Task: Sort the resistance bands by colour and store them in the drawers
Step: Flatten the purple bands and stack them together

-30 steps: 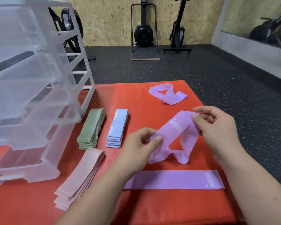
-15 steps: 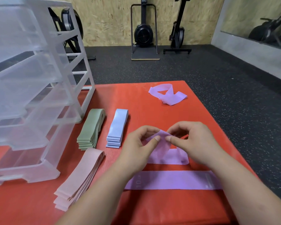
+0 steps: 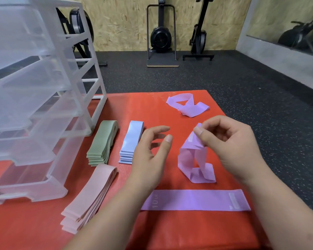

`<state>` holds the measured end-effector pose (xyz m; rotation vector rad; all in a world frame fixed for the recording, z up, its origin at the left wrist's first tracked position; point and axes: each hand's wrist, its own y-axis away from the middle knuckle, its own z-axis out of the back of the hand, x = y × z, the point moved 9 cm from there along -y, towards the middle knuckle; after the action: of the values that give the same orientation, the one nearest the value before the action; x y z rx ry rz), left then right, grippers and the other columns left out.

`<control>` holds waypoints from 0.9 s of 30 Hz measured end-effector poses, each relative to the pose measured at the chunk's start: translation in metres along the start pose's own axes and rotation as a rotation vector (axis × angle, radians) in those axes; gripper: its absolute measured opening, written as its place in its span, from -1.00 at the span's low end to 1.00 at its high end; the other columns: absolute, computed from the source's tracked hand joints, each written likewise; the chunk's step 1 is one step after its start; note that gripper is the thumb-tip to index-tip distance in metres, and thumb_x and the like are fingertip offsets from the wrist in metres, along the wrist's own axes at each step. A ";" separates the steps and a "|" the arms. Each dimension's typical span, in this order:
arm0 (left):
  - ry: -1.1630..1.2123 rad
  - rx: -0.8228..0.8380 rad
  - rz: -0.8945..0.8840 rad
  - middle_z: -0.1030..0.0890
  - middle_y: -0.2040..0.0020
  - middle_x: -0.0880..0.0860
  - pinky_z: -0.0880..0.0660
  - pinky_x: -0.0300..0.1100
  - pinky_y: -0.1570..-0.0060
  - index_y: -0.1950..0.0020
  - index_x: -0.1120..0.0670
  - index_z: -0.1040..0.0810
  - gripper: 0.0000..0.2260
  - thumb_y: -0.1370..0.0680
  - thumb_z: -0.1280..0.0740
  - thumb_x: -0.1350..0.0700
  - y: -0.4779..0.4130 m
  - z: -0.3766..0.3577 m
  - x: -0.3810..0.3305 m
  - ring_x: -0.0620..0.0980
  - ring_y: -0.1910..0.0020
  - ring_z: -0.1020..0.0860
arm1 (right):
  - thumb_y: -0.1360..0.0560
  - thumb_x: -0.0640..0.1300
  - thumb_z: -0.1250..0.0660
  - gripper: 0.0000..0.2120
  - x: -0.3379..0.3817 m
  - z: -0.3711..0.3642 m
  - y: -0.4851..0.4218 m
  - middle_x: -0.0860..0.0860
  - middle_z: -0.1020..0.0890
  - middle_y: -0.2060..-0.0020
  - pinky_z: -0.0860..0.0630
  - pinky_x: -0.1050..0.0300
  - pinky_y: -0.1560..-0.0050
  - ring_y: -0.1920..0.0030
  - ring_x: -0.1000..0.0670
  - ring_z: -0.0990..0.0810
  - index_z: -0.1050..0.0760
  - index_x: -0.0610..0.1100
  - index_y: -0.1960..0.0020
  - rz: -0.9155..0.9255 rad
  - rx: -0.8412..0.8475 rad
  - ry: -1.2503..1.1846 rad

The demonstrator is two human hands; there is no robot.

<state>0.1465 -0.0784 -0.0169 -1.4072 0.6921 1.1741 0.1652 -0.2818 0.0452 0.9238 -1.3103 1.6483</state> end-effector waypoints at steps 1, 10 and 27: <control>0.027 0.026 -0.021 -0.65 -0.28 -0.11 -0.49 -0.23 -0.25 -0.32 -0.02 -0.61 -0.76 -0.67 -0.33 0.00 0.000 -0.002 -0.006 -0.10 -0.30 -0.59 | -0.48 -0.32 -0.53 -0.89 0.001 -0.004 0.000 0.04 -0.66 0.28 -0.56 0.21 0.14 0.25 0.07 -0.59 -0.61 -0.20 0.11 -0.016 0.030 -0.083; 0.256 0.381 0.132 -0.73 -0.19 0.06 -0.57 -0.21 -0.20 -0.36 0.13 -0.62 -0.76 -0.71 -0.32 0.21 0.009 -0.030 -0.011 -0.06 -0.16 -0.67 | -0.49 -0.49 -0.44 -0.59 0.006 -0.017 -0.001 -0.09 -0.57 0.04 -0.61 0.12 0.06 0.12 -0.02 -0.64 -0.54 -0.15 -0.23 -0.038 0.186 -0.221; -0.196 0.562 0.335 -0.50 0.33 -0.13 -0.39 -0.24 0.29 0.23 -0.01 -0.61 -0.79 -0.54 -0.57 0.06 0.009 -0.008 0.052 -0.12 0.32 -0.41 | -0.55 -0.34 -0.44 -0.69 -0.055 0.098 -0.002 -0.04 -0.71 0.00 -0.65 0.02 -0.07 -0.03 -0.02 -0.70 -0.62 0.04 -0.12 -0.217 -0.492 -0.307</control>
<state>0.1577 -0.0775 -0.0687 -0.7133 1.0468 1.2263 0.1946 -0.3862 0.0152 0.9917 -1.6581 0.9755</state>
